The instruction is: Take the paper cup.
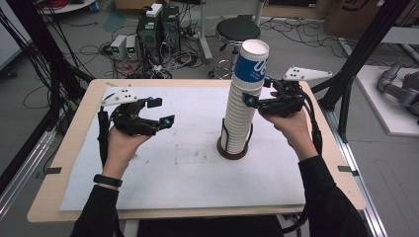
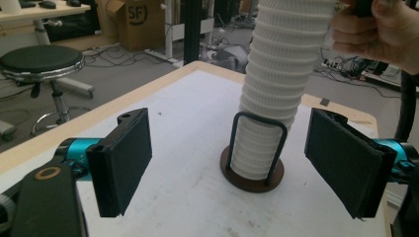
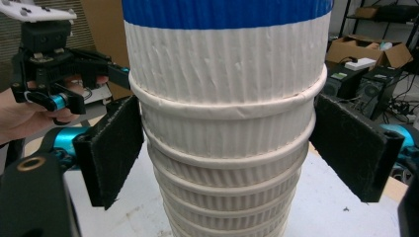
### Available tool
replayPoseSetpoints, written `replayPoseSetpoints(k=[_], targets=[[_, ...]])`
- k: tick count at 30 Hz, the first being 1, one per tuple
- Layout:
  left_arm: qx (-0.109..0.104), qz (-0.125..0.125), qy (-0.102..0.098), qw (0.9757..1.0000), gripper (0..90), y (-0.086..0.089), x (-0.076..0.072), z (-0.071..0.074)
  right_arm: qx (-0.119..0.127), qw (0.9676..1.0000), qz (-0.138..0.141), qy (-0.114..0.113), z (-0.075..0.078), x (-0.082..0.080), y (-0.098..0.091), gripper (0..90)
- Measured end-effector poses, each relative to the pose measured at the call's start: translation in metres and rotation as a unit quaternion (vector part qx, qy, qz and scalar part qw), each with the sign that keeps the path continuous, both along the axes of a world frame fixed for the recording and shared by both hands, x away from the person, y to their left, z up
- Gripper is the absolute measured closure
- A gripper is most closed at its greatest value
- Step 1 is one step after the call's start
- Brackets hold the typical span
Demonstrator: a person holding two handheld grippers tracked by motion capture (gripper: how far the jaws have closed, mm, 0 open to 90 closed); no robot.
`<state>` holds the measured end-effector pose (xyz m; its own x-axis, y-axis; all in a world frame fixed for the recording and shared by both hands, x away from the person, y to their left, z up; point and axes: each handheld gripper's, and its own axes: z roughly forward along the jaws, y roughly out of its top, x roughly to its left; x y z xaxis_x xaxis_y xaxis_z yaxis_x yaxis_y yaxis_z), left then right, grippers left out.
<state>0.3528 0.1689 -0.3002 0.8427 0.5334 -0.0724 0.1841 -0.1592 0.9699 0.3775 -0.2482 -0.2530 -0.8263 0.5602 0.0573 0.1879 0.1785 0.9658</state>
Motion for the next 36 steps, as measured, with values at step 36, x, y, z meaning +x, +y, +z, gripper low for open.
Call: replayPoseSetpoints(k=[36], targets=[[0.004, -0.11, -0.033, 0.9934, 16.9, -0.127, 0.037, 0.123, -0.002, 1.0, -0.001, -0.002, 0.0, -0.001, 0.0, 14.4]])
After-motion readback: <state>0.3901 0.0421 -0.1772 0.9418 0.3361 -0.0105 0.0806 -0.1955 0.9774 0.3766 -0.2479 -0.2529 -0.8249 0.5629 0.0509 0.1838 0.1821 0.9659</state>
